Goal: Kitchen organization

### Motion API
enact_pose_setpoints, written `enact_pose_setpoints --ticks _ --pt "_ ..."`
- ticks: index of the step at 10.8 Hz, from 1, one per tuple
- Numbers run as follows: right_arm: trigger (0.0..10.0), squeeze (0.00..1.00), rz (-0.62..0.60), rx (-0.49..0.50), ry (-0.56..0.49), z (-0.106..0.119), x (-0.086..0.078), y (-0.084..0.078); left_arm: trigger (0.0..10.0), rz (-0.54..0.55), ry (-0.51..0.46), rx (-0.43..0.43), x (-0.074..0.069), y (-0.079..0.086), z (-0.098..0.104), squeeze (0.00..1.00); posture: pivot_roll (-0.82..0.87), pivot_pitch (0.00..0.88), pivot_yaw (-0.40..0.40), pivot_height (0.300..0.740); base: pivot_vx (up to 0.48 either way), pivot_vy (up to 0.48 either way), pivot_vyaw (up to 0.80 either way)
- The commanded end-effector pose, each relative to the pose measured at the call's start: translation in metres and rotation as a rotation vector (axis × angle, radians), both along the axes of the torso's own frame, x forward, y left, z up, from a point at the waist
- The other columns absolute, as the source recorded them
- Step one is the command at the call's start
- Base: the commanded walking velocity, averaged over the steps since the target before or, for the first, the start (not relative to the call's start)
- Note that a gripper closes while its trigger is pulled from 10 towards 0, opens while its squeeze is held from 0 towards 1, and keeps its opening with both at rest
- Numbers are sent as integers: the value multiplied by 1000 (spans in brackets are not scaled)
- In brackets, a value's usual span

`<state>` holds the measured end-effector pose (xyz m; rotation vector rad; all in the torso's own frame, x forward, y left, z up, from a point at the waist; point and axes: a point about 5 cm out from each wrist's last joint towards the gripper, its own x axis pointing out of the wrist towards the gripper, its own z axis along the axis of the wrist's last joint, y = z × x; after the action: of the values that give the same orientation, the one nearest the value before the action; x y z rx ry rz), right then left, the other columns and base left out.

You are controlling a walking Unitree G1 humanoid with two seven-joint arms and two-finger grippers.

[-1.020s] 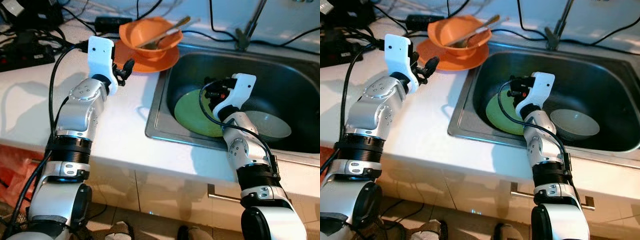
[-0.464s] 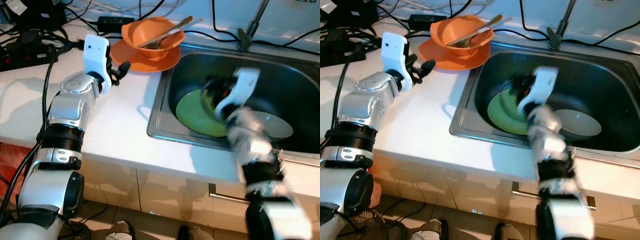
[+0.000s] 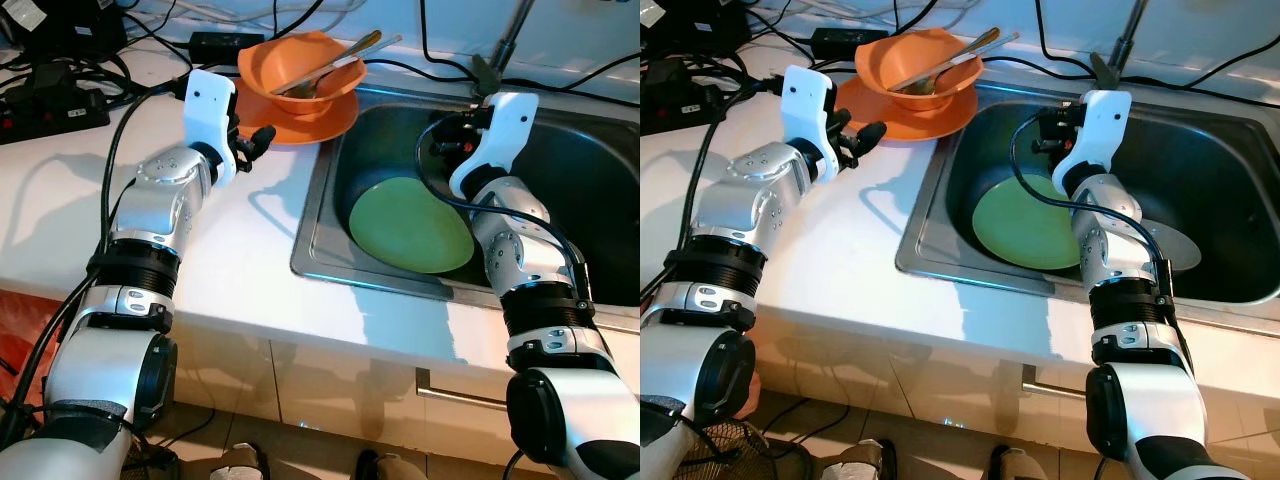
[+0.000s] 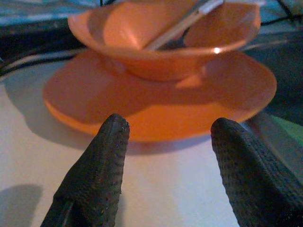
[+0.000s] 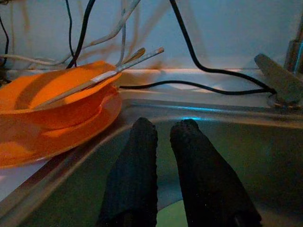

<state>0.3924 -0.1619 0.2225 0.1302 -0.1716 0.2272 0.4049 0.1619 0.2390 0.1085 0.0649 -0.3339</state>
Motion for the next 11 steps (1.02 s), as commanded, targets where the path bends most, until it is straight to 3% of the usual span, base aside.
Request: enact_pose_setpoints --ticks 1,3,4,7,8,9,10,11 --pt "10000 0 26 -11 22 -6 -1 6 10000 -25 -8 20 2 -4 5 0 29 133 -10 740 0 0 0" --pt "10000 0 51 0 25 -10 -4 14 10000 -42 -5 1 7 -4 10 0 30 138 0 740 0 0 0" --pt "10000 0 61 11 25 -13 -6 17 10000 -54 -18 -12 9 -7 14 1000 27 144 6 740 0 0 0" --pt "10000 0 67 24 40 -21 -14 20 10000 -59 -15 -5 13 -14 17 992 14 191 12 740 0 0 0" --pt "10000 0 70 24 49 -24 -17 21 10000 -53 0 -7 14 -15 12 0 9 208 13 740 0 0 0" --pt "10000 0 70 25 52 -25 -19 21 10000 -56 6 -16 14 -16 11 0 10 216 14 740 0 0 0" --pt "10000 0 75 29 53 -26 -23 22 3529 -65 7 -24 15 -20 12 0 8 230 16 740 0 0 0" --pt "10000 0 80 33 60 -28 -25 24 10000 -68 9 -17 16 -22 13 0 9 244 18 740 0 0 0"
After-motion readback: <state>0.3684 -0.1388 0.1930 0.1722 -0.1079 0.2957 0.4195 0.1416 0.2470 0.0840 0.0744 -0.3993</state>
